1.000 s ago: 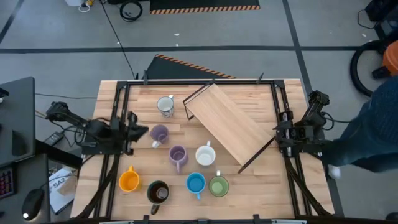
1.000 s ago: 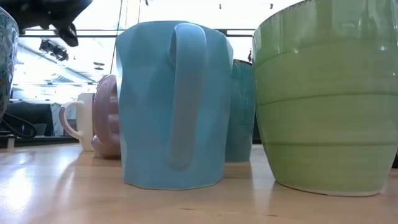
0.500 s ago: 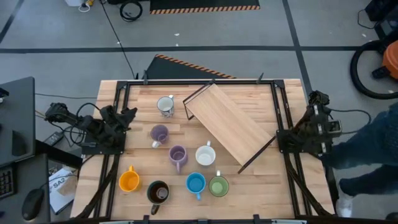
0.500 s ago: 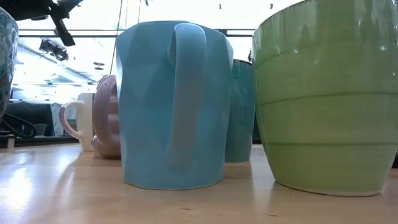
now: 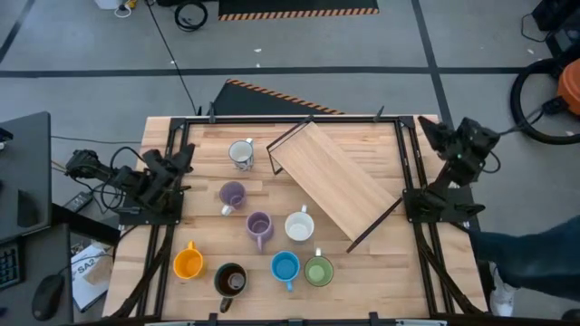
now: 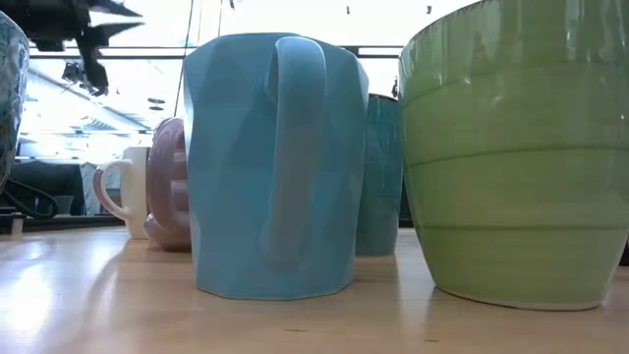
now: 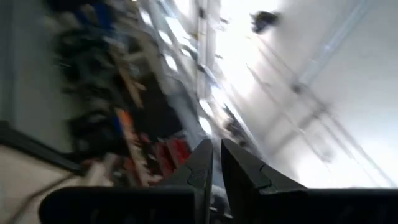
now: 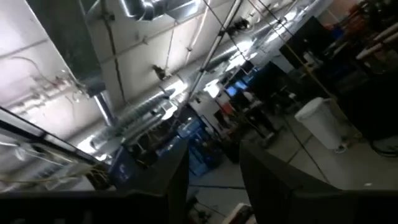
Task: Place coffee mugs
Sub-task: Put the blue mug on the shelf
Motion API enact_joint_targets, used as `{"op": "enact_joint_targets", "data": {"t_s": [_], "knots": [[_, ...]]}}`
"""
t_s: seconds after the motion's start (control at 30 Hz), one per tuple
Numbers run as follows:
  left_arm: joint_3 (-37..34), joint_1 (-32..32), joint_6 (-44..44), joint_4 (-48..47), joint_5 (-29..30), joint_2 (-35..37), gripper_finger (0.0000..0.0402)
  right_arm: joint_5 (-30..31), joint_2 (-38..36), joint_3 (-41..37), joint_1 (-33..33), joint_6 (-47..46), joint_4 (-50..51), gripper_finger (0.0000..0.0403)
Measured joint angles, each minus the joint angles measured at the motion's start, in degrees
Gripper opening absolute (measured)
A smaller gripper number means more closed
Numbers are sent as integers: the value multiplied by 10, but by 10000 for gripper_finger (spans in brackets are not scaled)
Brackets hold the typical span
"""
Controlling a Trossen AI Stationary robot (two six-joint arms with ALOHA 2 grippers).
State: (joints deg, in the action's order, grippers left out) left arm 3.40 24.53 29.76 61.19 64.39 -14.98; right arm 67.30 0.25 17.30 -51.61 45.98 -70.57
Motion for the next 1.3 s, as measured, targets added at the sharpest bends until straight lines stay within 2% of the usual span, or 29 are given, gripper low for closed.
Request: {"op": "enact_joint_targets", "data": {"t_s": [0.23, 0.33, 0.5, 0.67, 0.83, 1.03, 1.13, 1.3], "knots": [[0, 0, 9, 3, 58, 0, 39, 4, 0, 53, 1, 35, 1, 148], [15, 0, 22, -12, 64, -7, 39, 48, 0, 80, -3, 65, 5, 148], [95, 0, 3, -73, 99, -55, 39, 108, 0, 139, -32, 128, 40, 148], [181, 0, -64, -104, 123, -105, 39, 111, 0, 187, -81, 155, 119, 148], [260, 0, -97, -132, 148, -168, 39, 129, 0, 219, -152, 155, 198, 148], [328, -2, -129, -149, 198, -237, 39, 149, 0, 235, -235, 157, 214, 148], [346, -13, -124, -150, 183, -261, 39, 156, 0, 236, -271, 152, 215, 148], [367, -43, -124, -164, 108, -310, 39, 165, 11, 236, -327, 155, 220, 148]]}}
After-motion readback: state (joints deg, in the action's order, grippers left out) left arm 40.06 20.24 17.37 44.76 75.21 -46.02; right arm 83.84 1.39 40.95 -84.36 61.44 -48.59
